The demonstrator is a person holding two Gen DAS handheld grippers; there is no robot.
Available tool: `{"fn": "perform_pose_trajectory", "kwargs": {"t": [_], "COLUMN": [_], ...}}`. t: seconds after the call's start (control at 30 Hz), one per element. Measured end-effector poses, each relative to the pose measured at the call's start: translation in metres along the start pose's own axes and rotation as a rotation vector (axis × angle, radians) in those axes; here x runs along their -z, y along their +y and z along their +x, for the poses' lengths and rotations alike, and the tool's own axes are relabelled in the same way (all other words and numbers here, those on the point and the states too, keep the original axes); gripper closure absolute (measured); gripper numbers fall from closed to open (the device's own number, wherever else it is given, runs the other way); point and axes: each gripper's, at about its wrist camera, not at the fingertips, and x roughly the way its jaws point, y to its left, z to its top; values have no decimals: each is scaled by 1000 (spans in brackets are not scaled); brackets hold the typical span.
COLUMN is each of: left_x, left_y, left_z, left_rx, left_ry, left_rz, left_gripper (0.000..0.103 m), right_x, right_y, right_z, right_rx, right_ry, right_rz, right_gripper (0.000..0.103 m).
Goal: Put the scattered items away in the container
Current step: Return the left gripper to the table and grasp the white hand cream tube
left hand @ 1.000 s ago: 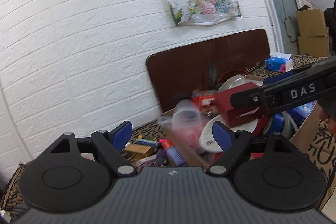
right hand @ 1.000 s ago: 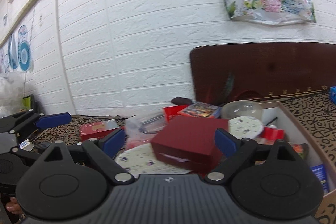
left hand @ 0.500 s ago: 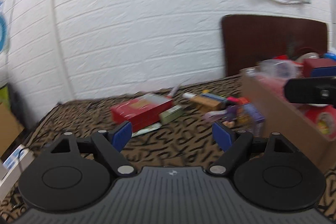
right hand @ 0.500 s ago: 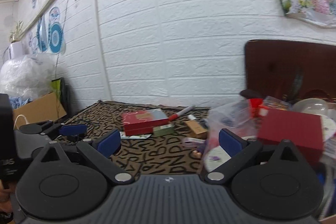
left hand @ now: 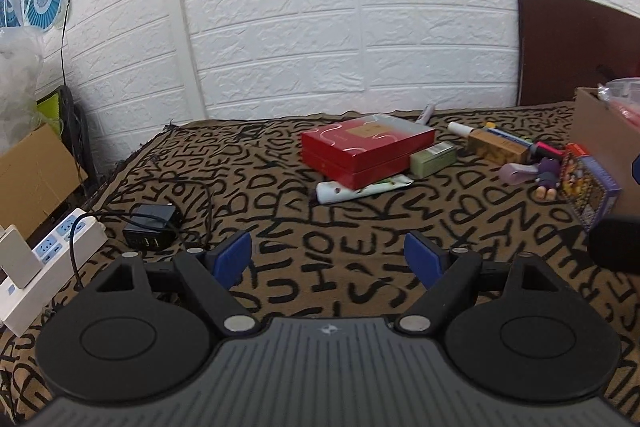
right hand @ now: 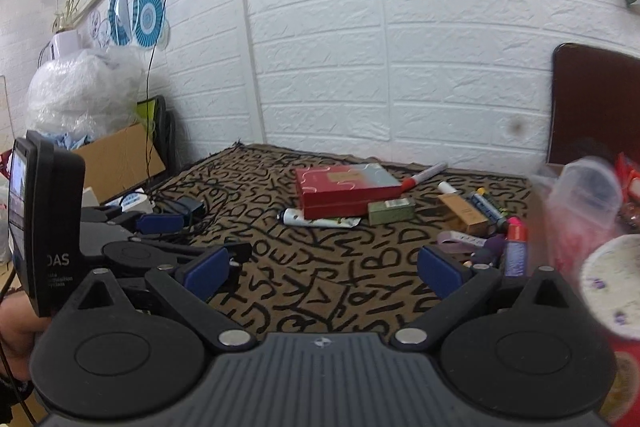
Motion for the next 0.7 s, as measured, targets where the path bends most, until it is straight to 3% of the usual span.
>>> {"fn": "perform_pose_trajectory", "kwargs": {"t": [0.23,0.47,0.7], "left_x": [8,14,7], "left_y": [6,1,2], "left_z": [19,39,71], "left_rx": [19,49,122], "left_ry": [-8,-86,-105], "left_rz": [39,117,193], "left_gripper": [17,18,18], "right_x": [16,45,52], "right_y": [1,-1,-16], "right_z": [27,58,82], "right_rx": [0,61,57], "right_ry": [42,30,144], "right_rz": [21,6,87], "right_gripper": [1,0,0]}}
